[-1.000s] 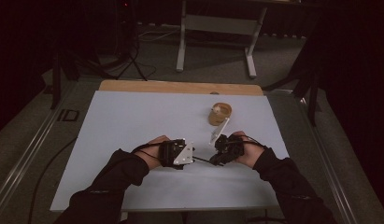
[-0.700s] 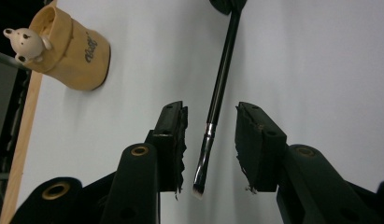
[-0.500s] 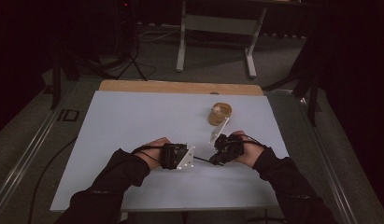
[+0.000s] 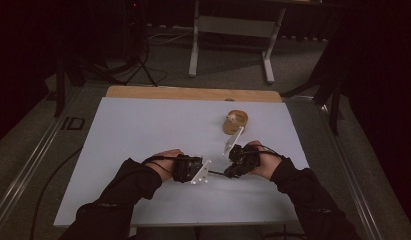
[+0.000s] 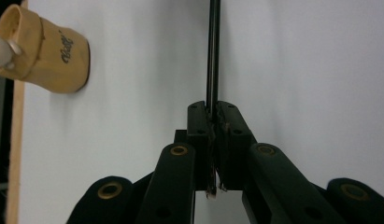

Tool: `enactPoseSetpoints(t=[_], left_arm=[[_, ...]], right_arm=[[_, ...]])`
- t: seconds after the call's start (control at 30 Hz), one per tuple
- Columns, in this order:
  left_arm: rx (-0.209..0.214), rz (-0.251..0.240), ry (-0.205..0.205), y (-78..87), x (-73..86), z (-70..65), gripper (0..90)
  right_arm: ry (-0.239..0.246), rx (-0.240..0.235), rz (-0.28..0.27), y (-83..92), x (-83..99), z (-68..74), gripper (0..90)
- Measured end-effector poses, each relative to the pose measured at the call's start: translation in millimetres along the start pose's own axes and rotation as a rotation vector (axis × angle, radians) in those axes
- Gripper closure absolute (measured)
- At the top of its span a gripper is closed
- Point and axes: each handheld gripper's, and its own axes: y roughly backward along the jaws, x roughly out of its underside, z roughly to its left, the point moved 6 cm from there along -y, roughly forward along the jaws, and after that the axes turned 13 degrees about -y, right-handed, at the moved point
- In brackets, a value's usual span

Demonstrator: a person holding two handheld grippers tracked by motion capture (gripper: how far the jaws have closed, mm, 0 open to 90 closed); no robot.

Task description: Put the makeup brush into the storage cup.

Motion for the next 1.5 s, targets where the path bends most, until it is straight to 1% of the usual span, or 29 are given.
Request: enactPoseSetpoints(t=[0.07, 0.1, 0.13, 0.17, 0.2, 0.23, 0.3, 0.33, 0.4, 0.43, 0.5, 0.57, 0.6, 0.63, 0.73, 0.77, 0.8, 0.9, 0.93, 1.07, 1.13, 1.17, 1.2, 1.27, 1.33, 1.37, 1.43, 1.47, 1.5], left_arm=[[-0.008, 0.004, -0.024, 0.2, 0.5, 0.6, 85.5], [-0.004, 0.006, -0.007, -0.2, 0.5, 0.8, 85.5], [-0.007, 0.016, -0.006, -0.3, 1.1, 1.5, 85.5], [-0.009, 0.018, -0.01, -0.1, 1.2, 1.9, 85.5], [-0.008, 0.018, -0.008, 0.0, 0.9, 2.2, 85.6], [-0.011, 0.024, -0.015, 0.1, 0.7, 2.8, 85.6], [-0.012, 0.031, -0.022, -0.5, -0.9, 2.8, 85.6], [-0.014, 0.035, -0.03, -0.3, -1.8, 3.1, 85.6], [-0.027, 0.045, -0.049, -0.7, -4.0, 3.2, 85.6], [-0.032, 0.046, -0.049, -0.8, -5.3, 3.5, 85.6], [-0.042, 0.043, -0.059, -0.8, -7.7, 4.4, 85.6], [-0.046, 0.047, -0.08, -0.7, -9.7, 4.4, 85.6], [-0.058, 0.053, -0.093, -0.6, -10.7, 4.7, 85.5], [-0.061, 0.057, -0.099, -0.6, -11.8, 4.4, 85.5], [-0.067, 0.062, -0.121, -0.6, -14.9, 4.1, 85.5], [-0.07, 0.064, -0.125, -0.6, -15.8, 4.0, 85.5], [-0.072, 0.063, -0.125, -0.7, -16.2, 4.0, 85.5], [-0.077, 0.064, -0.129, -0.6, -17.4, 4.1, 85.5], [-0.081, 0.068, -0.135, -0.6, -17.5, 4.1, 85.5], [-0.092, 0.075, -0.147, -1.0, -18.1, 3.6, 85.5], [-0.096, 0.076, -0.152, -1.8, -18.7, 3.2, 85.5], [-0.091, 0.089, -0.171, -2.1, -18.6, 2.8, 85.5], [-0.095, 0.092, -0.181, -2.5, -19.1, 2.5, 85.5], [-0.094, 0.097, -0.19, -3.8, -20.2, 1.8, 85.5], [-0.096, 0.109, -0.211, -5.1, -20.6, 0.9, 85.4], [-0.09, 0.106, -0.214, -5.6, -21.1, 0.2, 85.4], [-0.09, 0.116, -0.218, -6.1, -21.0, -0.1, 85.3], [-0.077, 0.114, -0.216, -7.1, -21.0, -0.7, 85.3], [-0.07, 0.109, -0.195, -8.3, -21.3, -1.0, 85.2]], right_arm=[[-0.001, 0.003, -0.003, -0.4, 0.3, -0.1, 84.6], [-0.006, 0.0, -0.005, -0.8, 0.3, -0.2, 84.4], [-0.003, 0.012, -0.012, -0.6, -0.4, -0.8, 84.1], [-0.013, 0.015, -0.021, 0.0, -1.3, -0.6, 82.7], [-0.013, 0.011, -0.027, 0.3, -2.4, -0.8, 81.1], [-0.014, 0.013, -0.036, 0.7, -3.8, -0.4, 79.0], [-0.013, 0.01, -0.039, 0.7, -6.6, 1.4, 78.0], [-0.011, 0.021, -0.039, 0.5, -8.1, 1.6, 77.8], [-0.014, 0.022, -0.042, -0.4, -11.2, 2.7, 77.1], [-0.013, 0.031, -0.043, -1.3, -12.8, 2.7, 76.9], [-0.011, 0.029, -0.044, -3.3, -16.0, 3.3, 77.0], [-0.015, 0.027, -0.044, -5.5, -19.0, 3.8, 77.1], [-0.011, 0.029, -0.043, -6.6, -20.2, 3.6, 77.1], [-0.022, 0.028, -0.039, -7.5, -21.3, 3.7, 77.6], [-0.033, 0.025, -0.027, -11.1, -23.7, 3.1, 79.2], [-0.025, 0.018, -0.022, -12.4, -24.1, 2.7, 79.4], [-0.02, 0.018, -0.02, -13.8, -24.9, 3.0, 79.5], [-0.025, 0.017, -0.012, -16.3, -26.5, 3.5, 79.7], [-0.035, 0.014, -0.012, -16.8, -27.2, 3.8, 79.7], [-0.045, 0.009, -0.003, -18.5, -29.5, 2.9, 80.6], [-0.05, -0.005, 0.001, -19.4, -30.9, 3.0, 81.0], [-0.051, -0.003, 0.004, -20.3, -31.4, 3.1, 81.3], [-0.048, -0.006, 0.008, -20.9, -32.1, 2.9, 81.6], [-0.049, -0.009, 0.01, -22.6, -33.9, 2.9, 81.8], [-0.056, -0.008, 0.019, -24.1, -35.0, 3.2, 82.7], [-0.06, -0.009, 0.027, -24.9, -35.2, 3.4, 83.5], [-0.057, -0.015, 0.035, -25.9, -35.1, 4.2, 84.2], [-0.055, -0.012, 0.042, -26.1, -35.3, 4.7, 85.1], [-0.048, -0.011, 0.054, -27.1, -35.2, 6.0, 85.5]])
